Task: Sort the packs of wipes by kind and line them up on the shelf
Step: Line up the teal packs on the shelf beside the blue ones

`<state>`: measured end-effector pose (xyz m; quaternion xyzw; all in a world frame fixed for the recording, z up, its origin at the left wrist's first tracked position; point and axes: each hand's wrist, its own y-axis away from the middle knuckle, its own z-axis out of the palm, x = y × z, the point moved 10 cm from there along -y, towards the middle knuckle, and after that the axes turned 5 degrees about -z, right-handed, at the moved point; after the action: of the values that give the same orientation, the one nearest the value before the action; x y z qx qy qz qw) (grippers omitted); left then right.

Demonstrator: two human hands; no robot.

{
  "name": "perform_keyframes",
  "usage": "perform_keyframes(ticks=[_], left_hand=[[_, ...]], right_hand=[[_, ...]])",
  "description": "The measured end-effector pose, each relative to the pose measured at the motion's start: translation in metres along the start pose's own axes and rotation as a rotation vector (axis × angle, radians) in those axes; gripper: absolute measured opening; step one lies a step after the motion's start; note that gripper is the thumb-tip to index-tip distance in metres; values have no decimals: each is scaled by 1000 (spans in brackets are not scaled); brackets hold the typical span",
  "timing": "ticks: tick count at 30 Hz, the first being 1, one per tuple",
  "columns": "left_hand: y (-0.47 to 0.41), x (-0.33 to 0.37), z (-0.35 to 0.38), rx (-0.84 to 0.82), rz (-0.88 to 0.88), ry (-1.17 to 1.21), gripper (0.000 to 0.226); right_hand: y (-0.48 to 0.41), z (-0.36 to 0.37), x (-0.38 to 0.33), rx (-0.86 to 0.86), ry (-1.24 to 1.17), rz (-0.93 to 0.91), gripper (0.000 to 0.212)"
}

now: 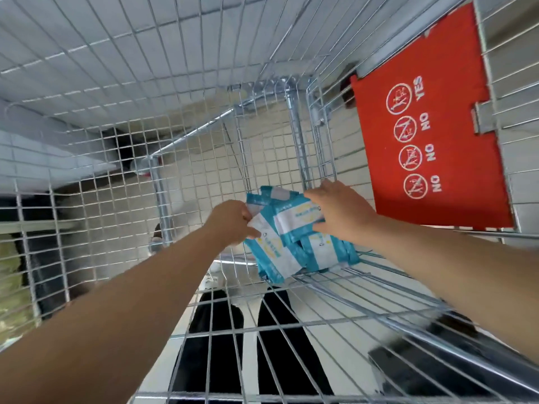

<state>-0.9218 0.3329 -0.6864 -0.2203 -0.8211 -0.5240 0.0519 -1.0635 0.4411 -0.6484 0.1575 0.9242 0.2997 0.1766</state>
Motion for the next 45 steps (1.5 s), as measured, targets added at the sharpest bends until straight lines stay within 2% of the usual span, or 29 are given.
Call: perform_keyframes(ticks=[2,4,6,9,11,13,17,19,22,25,28,32,34,37,45], left_hand=[[0,-1,5,-7,19,-17,28],[0,-4,6,-18,28,-4,28],[1,-7,1,-29,26,44,25],[4,-21,-14,-1,-12,180,4],[9,-35,-21,5,-73,268,12],[11,-43,-25,13,-79,280,13],[13,-50,-20,-18,-56,240,28],[10,-51,-16,-17,-56,227,30],[6,-44,-12,11,-45,273,31],[-1,-26,-12,84,5,255,31],[-7,-10,-13,135,29,289,29],[-11,-4,-16,221,46,405,31],[-11,-10,-19,246,17,457,38],[-11,-22,-20,190,-21,439,43],[3,-49,-27,23,-50,507,20]], right_hand=[[0,1,0,16,1,11,64],[-2,-1,-4,33,34,-2,62],[-1,-1,-6,40,27,14,54],[6,1,5,39,-96,117,38],[15,5,20,27,-244,229,22],[22,10,30,38,-378,317,15],[29,35,24,-4,-526,490,25],[30,48,23,-67,-494,565,18],[32,56,25,-8,-598,649,27],[32,53,27,130,-642,615,28],[31,50,26,198,-651,553,15],[34,55,33,279,-709,606,4],[33,60,33,288,-739,633,10],[32,60,27,269,-799,642,21],[22,28,14,266,-924,582,4]])
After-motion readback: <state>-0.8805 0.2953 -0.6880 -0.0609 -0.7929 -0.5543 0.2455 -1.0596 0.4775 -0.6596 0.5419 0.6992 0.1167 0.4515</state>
